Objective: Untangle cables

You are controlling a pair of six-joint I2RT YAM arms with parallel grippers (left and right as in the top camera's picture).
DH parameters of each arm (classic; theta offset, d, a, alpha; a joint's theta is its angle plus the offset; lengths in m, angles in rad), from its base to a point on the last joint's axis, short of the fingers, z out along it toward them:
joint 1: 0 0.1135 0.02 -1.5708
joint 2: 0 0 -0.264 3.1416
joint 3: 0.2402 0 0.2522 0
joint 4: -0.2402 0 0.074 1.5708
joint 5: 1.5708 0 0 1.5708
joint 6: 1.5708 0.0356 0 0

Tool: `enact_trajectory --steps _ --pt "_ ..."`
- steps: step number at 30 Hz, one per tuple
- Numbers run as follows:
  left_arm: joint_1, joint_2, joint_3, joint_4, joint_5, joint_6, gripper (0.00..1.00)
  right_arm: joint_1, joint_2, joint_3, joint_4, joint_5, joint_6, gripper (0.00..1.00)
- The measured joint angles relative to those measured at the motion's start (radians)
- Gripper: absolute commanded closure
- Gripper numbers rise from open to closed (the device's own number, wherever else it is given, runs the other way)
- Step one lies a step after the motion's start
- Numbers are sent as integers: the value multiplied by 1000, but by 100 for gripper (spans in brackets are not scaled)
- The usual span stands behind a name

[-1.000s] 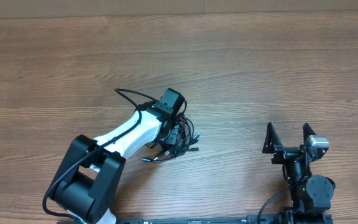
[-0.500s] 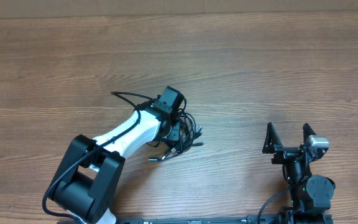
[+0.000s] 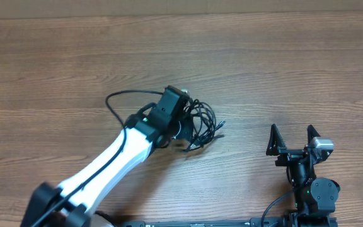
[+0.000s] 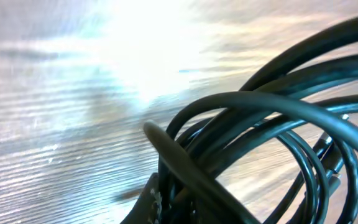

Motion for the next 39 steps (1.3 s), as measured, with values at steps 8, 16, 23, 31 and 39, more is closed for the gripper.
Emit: enact_trajectory --steps 8,16,23,31,39 --pt "-1 -80 0 -1 6 -31 96 0 0 0 1 0 0 0" --pt "-1 -169 0 0 16 -57 96 0 0 0 -2 -23 37 0" --pt "0 -278 0 47 17 -79 96 0 0 27 -95 -257 132 0" --pt "0 -313 0 151 17 -171 96 0 0 174 -286 -401 190 0" --pt "0 -313 0 208 19 -352 96 0 11 408 -405 -430 183 0"
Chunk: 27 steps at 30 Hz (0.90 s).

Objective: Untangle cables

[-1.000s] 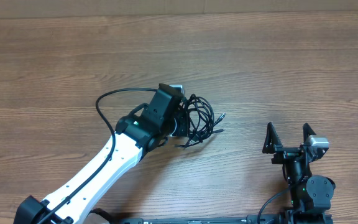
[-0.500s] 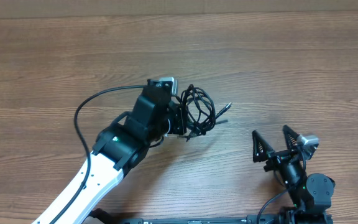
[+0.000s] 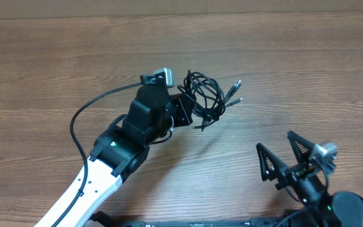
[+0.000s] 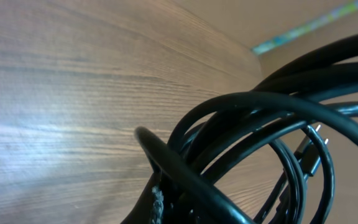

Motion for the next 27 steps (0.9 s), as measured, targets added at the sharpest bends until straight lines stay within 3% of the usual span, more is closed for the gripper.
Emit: enact_trajectory --steps 7,17,22,27 --pt "0 0 0 1 29 -182 96 0 92 188 -128 -2 -1 0" --pt "0 0 0 4 44 -448 96 0 369 480 -394 -2 0 0" --pt "0 0 0 81 80 -507 96 0 511 620 -478 -85 0 0" --pt "0 0 -1 257 187 -502 96 0 596 648 -491 -199 0 0"
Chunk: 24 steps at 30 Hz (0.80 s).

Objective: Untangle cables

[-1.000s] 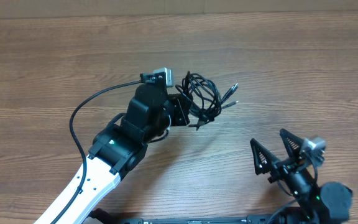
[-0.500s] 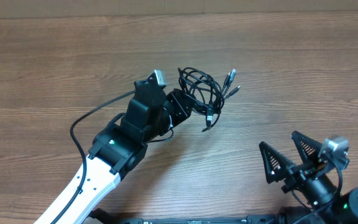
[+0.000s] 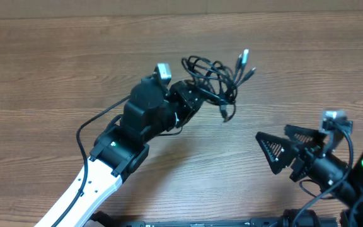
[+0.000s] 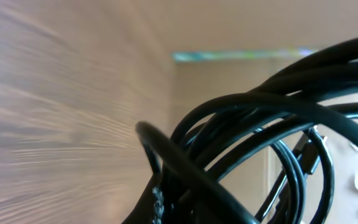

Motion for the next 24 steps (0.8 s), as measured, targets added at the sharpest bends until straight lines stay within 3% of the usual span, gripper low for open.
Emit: enact_trajectory --steps 5,10,18,21,24 --pt "0 0 0 47 92 26 96 0 41 0 -2 -57 0 1" --pt "0 0 0 56 138 25 96 0 42 0 -11 -121 -63 24" --pt "0 0 0 122 216 -35 96 0 41 0 -74 -228 -260 32" --pt "0 0 0 126 236 -48 96 0 41 0 -102 -241 -332 46" --pt "-8 0 0 127 246 -62 96 0 41 0 -110 -248 -372 50"
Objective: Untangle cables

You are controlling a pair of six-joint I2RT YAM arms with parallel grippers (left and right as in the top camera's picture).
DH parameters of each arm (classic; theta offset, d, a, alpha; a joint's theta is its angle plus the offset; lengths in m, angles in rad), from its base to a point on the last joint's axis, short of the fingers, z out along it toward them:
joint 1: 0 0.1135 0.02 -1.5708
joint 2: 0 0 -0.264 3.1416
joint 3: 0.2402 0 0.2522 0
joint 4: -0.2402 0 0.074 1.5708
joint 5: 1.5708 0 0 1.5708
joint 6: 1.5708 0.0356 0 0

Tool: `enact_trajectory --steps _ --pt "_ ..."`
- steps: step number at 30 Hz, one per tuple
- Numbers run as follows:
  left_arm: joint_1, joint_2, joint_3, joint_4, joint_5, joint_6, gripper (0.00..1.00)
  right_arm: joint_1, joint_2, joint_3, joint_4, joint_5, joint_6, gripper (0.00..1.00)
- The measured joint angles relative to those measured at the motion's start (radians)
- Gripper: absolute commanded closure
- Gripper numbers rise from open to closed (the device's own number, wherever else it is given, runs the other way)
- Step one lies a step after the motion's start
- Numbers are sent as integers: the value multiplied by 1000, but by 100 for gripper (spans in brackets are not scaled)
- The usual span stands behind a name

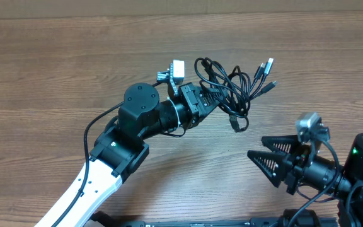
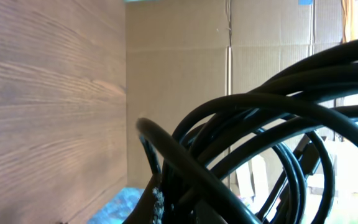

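A tangled bundle of black cables (image 1: 232, 85) with silver plug ends (image 1: 268, 65) hangs in the air over the table, held at its left side by my left gripper (image 1: 200, 101), which is shut on it. In the left wrist view the cable loops (image 2: 260, 130) fill the right half, right up against the camera, with the finger (image 2: 157, 199) pressed to them. My right gripper (image 1: 273, 162) stands open at the lower right, its fingers pointing left, below and to the right of the bundle and apart from it.
The wooden table (image 1: 55, 63) spreads all around. The left arm's own black lead (image 1: 96, 129) loops beside its white forearm (image 1: 87, 186). Cardboard walls (image 2: 179, 81) show behind the cables in the left wrist view.
My left gripper has carried the bundle further right and turned, so the wrist camera now faces the cardboard wall. The right arm has swung lower and its open fingers now point left.
At first my left gripper was shut on the bundle lying on the table centre, the right gripper parked open near the front edge. Then the bundle was lifted and held further back, then further right. The right arm came away from its rest towards the bundle.
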Motion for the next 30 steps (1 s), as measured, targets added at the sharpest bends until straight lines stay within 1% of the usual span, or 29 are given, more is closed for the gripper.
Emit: enact_trajectory --steps 4,5,16,22,24,26,28,30 --pt "-26 0 0 0 17 -4 96 0 0 0 12 -3 -29 56" --pt "-31 0 0 0 24 -4 96 0 0 0 11 -4 -32 57" --pt "-32 0 0 0 95 -20 96 0 0 0 10 -4 -52 59" --pt "-61 0 0 0 111 -26 96 0 0 0 11 -4 -65 59" --pt "-76 0 0 0 112 -26 96 0 0 0 11 -4 -69 60" --pt "-85 0 0 0 112 -27 96 0 0 0 11 -4 -72 64" --pt "-90 0 0 0 112 -26 96 0 0 0 14 -4 -74 74" --pt "-90 0 0 0 111 -27 96 0 0 0 14 -6 -77 87"
